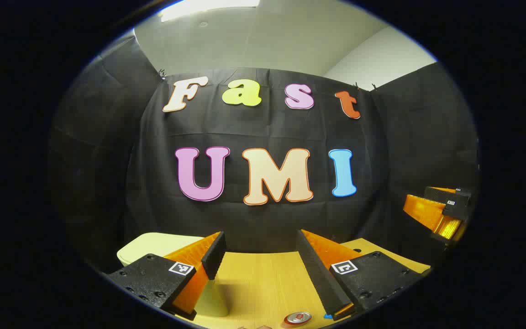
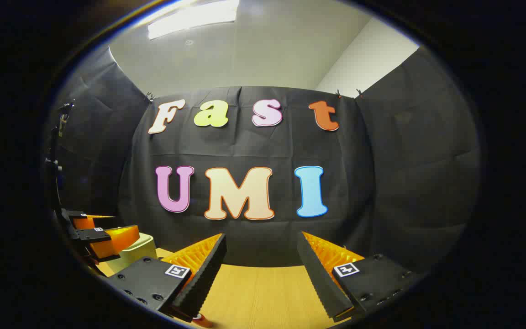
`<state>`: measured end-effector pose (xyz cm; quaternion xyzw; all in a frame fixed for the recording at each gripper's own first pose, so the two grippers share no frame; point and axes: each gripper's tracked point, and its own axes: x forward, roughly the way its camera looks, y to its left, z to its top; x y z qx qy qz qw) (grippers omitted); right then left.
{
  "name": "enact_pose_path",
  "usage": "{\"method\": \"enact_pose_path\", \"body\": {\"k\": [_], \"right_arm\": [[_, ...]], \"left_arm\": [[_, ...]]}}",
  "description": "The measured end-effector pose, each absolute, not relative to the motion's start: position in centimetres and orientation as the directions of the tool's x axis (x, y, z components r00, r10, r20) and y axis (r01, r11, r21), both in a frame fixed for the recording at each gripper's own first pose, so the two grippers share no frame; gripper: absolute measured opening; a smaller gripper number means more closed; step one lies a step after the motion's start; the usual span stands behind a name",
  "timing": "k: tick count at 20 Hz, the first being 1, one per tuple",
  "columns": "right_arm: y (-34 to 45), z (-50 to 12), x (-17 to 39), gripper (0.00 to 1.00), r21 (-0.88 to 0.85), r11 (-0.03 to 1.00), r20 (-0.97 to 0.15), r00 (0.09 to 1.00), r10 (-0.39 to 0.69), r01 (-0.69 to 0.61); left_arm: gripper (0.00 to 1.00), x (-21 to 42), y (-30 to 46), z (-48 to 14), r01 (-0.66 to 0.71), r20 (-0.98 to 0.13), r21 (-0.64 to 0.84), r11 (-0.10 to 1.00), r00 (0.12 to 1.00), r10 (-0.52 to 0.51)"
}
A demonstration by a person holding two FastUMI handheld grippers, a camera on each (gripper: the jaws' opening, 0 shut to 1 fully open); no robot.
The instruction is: Press the lid of the desktop garbage bin to open it, pick up the crumpled paper on the desktop and throw it into the bin, then pick up the pop can on the desktop and drop it into the bin, and finally close the garbage bin lid.
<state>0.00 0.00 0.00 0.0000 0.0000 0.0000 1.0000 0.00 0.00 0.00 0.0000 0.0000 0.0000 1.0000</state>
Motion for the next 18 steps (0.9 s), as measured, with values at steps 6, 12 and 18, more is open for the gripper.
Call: {"method": "enact_pose_path", "body": {"k": [6,12,18], "right_arm": [[0.9,-1.2,0.6,0.98,0.024,0.999,-0.020,0.999,0.046,-0.046],[1.4,-2.1,0.9,0.98,0.006,0.997,-0.034,0.997,0.074,-0.073],[-0.3,-3.2,1.8,0.98,0.046,0.997,-0.074,0.995,0.066,-0.063]], "left_arm": [[0.93,0.2,0.3,0.3,-0.022,0.022,0.022,1.000,1.000,0.022],[0.93,0.4,0.9,-0.7,-0.057,0.000,0.019,0.998,0.998,0.057],[0.93,0.2,0.1,-1.5,-0.055,-0.014,0.033,0.998,0.998,0.055]]}}
